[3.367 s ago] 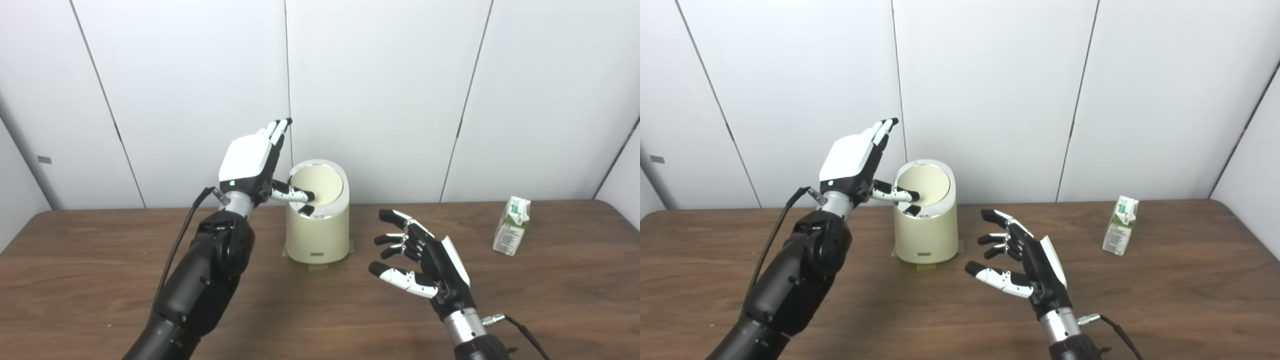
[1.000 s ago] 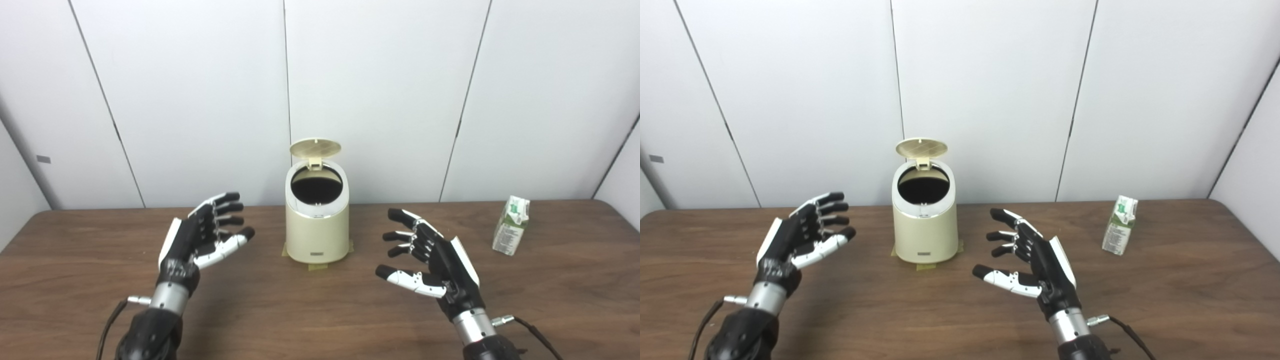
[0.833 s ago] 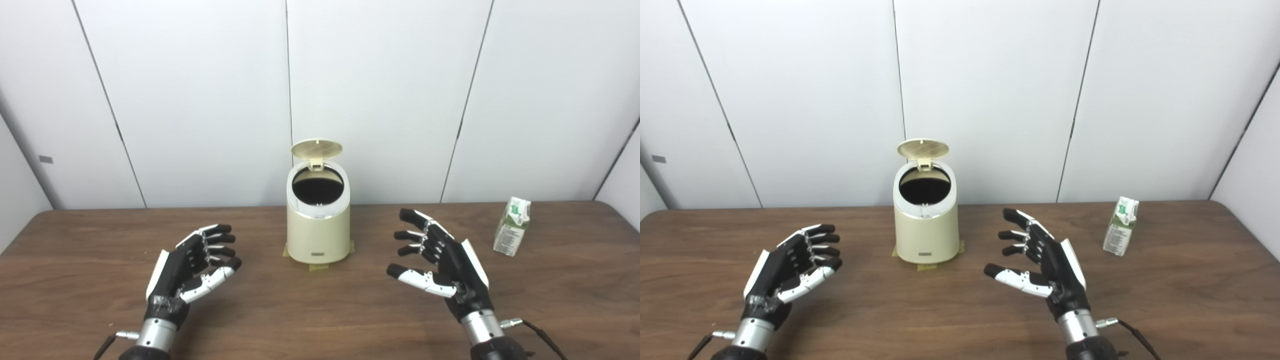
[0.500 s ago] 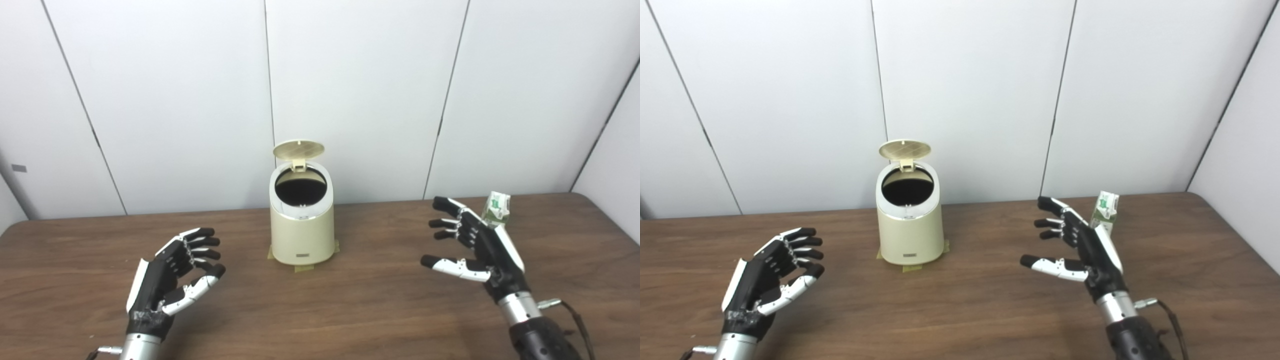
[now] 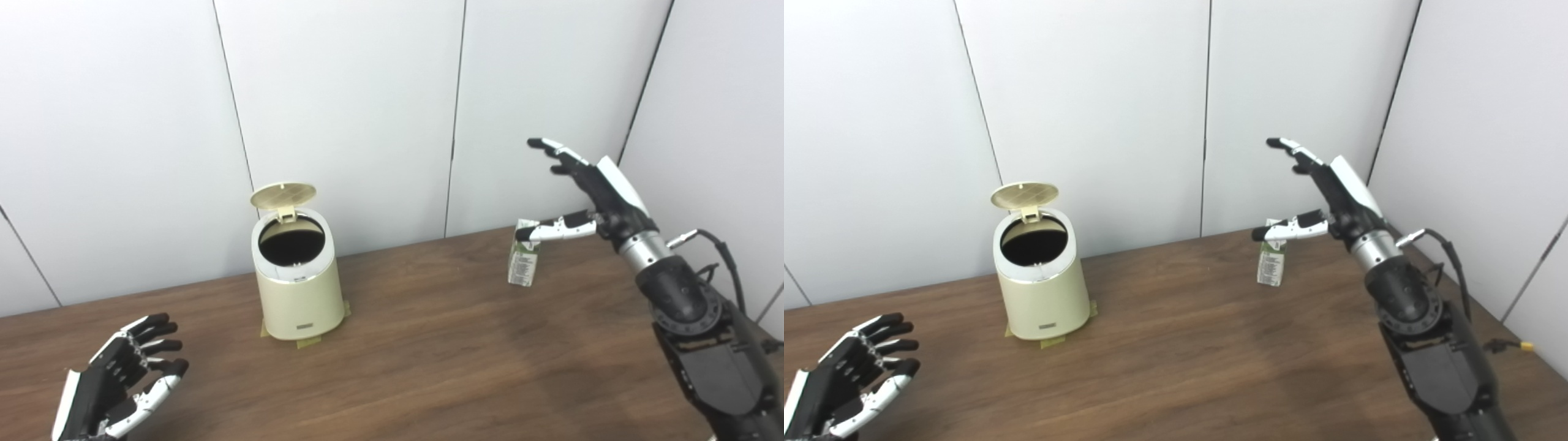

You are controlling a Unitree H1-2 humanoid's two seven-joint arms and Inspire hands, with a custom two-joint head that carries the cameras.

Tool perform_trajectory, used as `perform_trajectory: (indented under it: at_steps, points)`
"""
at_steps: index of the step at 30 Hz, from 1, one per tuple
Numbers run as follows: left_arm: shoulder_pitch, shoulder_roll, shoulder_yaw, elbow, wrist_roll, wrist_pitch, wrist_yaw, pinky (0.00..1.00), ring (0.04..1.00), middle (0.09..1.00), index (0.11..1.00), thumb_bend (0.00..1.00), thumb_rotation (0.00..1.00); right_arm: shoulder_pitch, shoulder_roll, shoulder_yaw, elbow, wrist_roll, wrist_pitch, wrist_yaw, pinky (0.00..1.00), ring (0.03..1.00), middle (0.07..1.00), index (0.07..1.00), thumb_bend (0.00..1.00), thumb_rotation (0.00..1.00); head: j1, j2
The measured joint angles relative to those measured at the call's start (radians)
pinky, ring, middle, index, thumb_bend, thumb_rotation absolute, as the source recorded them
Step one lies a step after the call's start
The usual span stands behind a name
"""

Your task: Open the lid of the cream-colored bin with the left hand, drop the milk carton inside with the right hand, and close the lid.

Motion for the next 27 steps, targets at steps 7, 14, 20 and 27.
perform_trajectory:
  at_steps: [7,14,20,27]
  points:
    - [0.008,0.001,-0.001,-0.021,0.011,0.046,0.007,0.50,0.642,0.708,0.713,0.48,0.00,-0.014,0.018,0.002,0.143,0.077,0.008,0.035,0.82,0.928,0.955,0.927,0.83,0.02,0.006,0.006]
    - [0.028,0.001,0.002,-0.064,0.008,0.080,0.006,0.49,0.628,0.702,0.712,0.44,0.00,-0.062,0.029,0.020,0.320,0.139,-0.038,0.070,0.79,0.890,0.917,0.909,0.83,0.07,0.012,0.018]
    - [0.029,0.006,0.008,-0.086,-0.003,0.097,0.002,0.45,0.614,0.695,0.702,0.46,0.00,-0.089,0.052,0.096,0.452,0.109,-0.124,0.075,0.83,0.873,0.902,0.896,0.87,0.11,0.014,0.029]
    - [0.039,0.017,0.010,-0.137,-0.029,0.108,-0.002,0.42,0.603,0.685,0.696,0.48,0.00,-0.117,0.111,0.109,0.539,0.088,-0.181,0.000,0.78,0.841,0.872,0.863,0.85,0.09,0.000,0.040]
